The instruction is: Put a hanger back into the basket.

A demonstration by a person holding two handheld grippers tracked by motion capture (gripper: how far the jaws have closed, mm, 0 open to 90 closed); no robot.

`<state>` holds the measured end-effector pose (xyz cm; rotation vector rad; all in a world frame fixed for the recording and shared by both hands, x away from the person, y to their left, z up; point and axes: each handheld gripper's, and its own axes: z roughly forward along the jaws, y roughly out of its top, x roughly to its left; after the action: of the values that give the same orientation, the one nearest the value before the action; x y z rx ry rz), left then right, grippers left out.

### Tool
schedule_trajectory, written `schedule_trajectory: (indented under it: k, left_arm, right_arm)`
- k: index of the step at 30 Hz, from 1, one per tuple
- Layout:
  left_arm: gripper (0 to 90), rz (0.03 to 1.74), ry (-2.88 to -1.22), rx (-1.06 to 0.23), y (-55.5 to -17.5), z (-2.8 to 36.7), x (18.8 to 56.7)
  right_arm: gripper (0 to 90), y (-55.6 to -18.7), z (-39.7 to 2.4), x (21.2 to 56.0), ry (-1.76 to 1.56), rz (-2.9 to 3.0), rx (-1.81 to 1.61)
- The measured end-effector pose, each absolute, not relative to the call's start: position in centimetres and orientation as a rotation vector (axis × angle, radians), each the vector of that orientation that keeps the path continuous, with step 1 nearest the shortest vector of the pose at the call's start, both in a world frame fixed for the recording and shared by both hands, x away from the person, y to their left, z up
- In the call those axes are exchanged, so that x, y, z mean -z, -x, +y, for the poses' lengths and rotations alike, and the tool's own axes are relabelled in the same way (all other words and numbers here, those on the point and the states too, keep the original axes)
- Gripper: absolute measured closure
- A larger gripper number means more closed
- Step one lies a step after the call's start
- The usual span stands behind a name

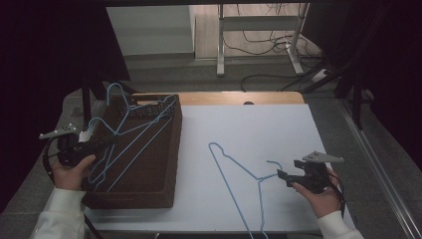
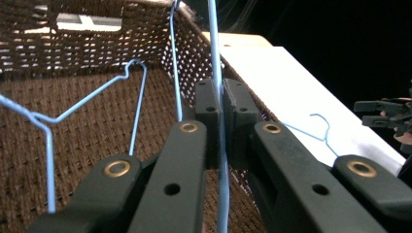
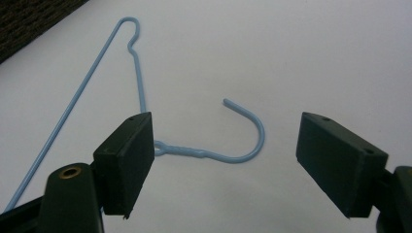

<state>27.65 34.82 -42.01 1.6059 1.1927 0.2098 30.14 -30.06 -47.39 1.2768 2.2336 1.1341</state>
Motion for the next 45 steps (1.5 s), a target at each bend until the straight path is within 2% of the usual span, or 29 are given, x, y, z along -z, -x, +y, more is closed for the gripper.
schedule_trajectory:
  k: [26,27,30,33,35,40,45]
  left_arm:
    - [85.1,1.320,-1.712,-0.206,-29.1,34.0,44.6]
    - [80.5,1.338,-1.722,-0.210,-29.2,33.9,44.7]
    - [56.2,1.386,-1.754,-0.279,-29.3,33.8,44.8]
    - [42.7,1.389,-1.774,-0.318,-29.3,33.6,44.6]
    - [37.0,1.386,-1.767,-0.327,-29.2,33.5,44.3]
    - [29.3,1.348,-1.770,-0.300,-28.8,33.0,43.4]
    - [22.3,1.258,-1.837,-0.295,-28.1,30.8,42.5]
  right_arm:
    - [21.4,-30.1,-30.1,47.3,-1.276,2.231,-1.137]
    - [21.4,-30.1,-30.1,47.3,-1.277,2.231,-1.138]
    - [21.4,-30.1,-30.1,47.3,-1.277,2.230,-1.140]
    - [21.4,-30.1,-30.1,47.3,-1.276,2.230,-1.139]
    - [21.4,-30.1,-30.1,47.3,-1.277,2.230,-1.140]
    - [21.3,-30.1,-30.1,47.3,-1.275,2.233,-1.140]
    - [21.3,-30.2,-30.0,47.3,-1.279,2.239,-1.139]
